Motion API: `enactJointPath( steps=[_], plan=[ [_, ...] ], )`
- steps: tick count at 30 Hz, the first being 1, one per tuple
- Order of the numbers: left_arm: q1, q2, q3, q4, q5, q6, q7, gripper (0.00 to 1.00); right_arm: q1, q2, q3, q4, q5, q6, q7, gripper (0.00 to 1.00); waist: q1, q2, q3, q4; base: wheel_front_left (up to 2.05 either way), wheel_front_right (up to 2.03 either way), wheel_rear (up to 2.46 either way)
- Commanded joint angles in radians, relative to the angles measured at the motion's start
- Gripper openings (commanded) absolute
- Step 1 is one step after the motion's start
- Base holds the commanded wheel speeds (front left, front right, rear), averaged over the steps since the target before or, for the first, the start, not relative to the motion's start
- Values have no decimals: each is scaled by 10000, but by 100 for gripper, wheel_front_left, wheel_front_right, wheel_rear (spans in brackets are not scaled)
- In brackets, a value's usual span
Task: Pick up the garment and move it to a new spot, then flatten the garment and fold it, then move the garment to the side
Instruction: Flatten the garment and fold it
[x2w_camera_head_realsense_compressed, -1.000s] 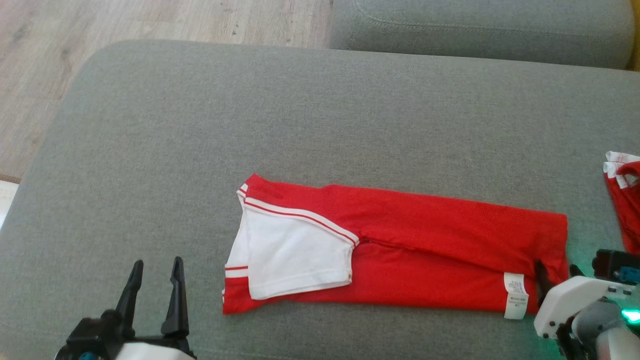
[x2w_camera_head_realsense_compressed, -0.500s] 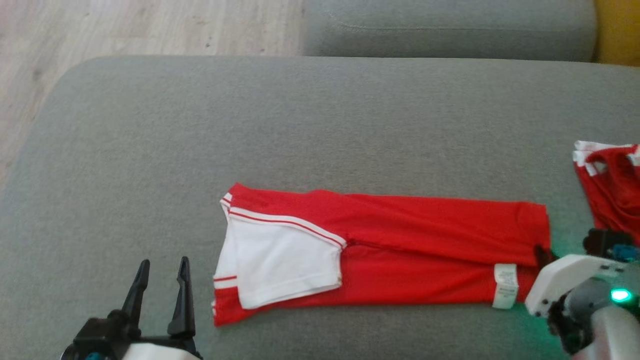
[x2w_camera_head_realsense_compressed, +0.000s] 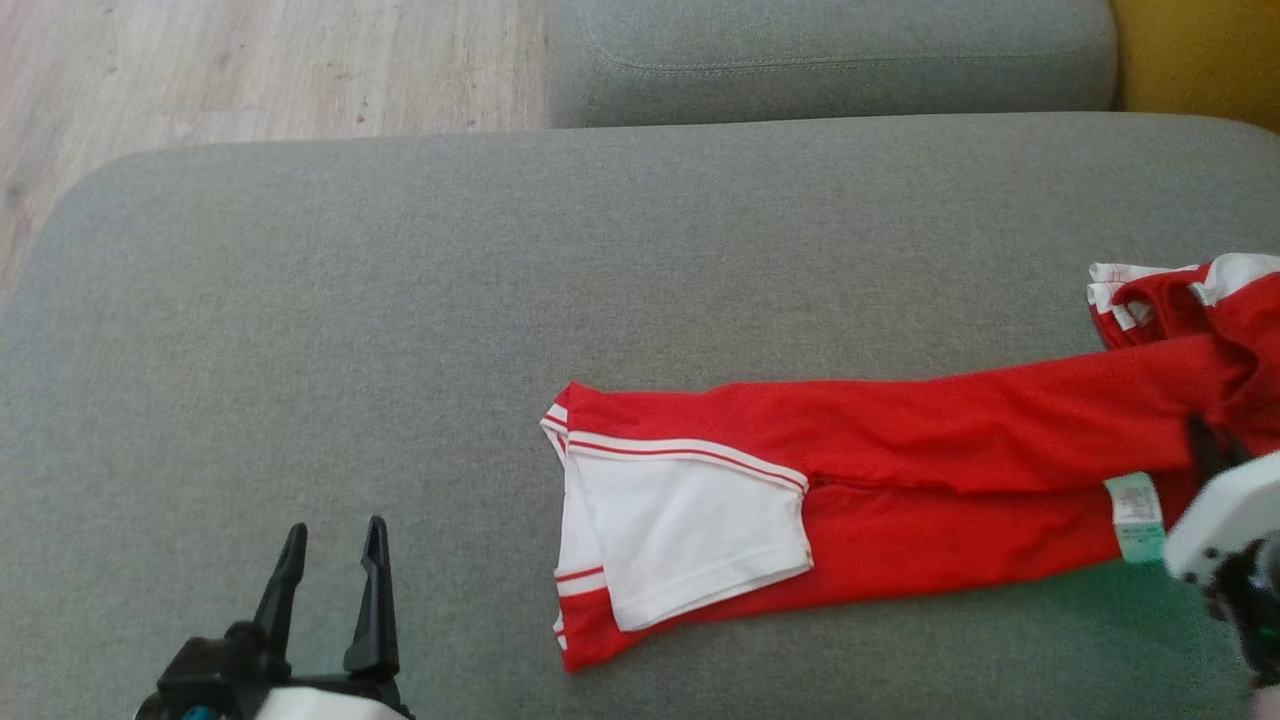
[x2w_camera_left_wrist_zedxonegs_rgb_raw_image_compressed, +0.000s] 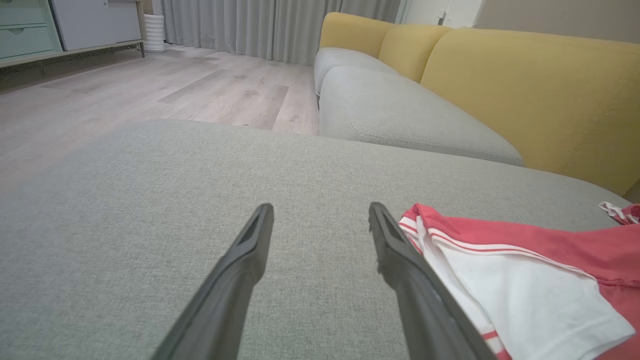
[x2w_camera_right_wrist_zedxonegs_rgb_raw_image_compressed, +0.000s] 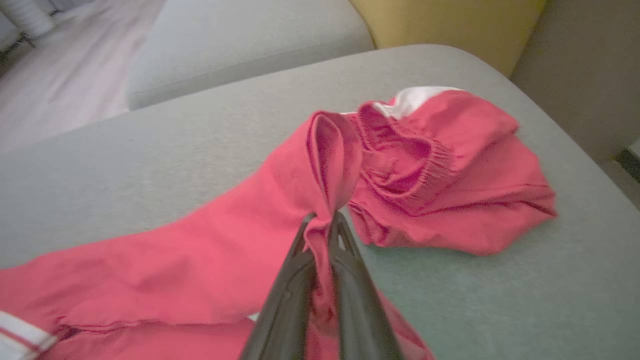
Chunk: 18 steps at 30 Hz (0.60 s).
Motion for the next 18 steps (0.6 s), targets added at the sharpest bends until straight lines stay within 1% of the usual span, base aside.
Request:
enactJointPath(
  steps=[1, 3, 4, 9, 13, 18],
  plan=[
    [-276, 58, 372, -179, 42, -25, -113, 100, -230, 1, 346, -712, 185, 65, 92, 0, 0, 0, -10, 5, 0, 0, 0],
    [-305, 15, 347, -129, 42, -62, -120, 100, -179, 245, 655, -1214, 371, 65, 246, 0, 0, 0, -29, 36, 0, 0, 0],
    [-339, -13, 334, -84, 33, -102, -125, 100, -140, 490, 1100, -1672, 519, 65, 378, 0, 0, 0, -60, 120, 0, 0, 0],
    [-366, 41, 360, -17, 36, -153, -133, 100, -132, 950, 2553, -2398, 1043, 65, 415, 0, 0, 0, -145, 421, 0, 0, 0],
    [-413, 75, 320, -14, 54, -194, -106, 100, -210, 1092, 3871, -2356, 1631, 65, 312, 0, 0, 0, -202, 765, 0, 0, 0],
    [-508, 72, 206, 11, 78, -269, -45, 100, -354, 1107, 5455, -1578, 2732, 65, -321, 0, 0, 0, -197, 1269, 0, 0, 0]
  ],
)
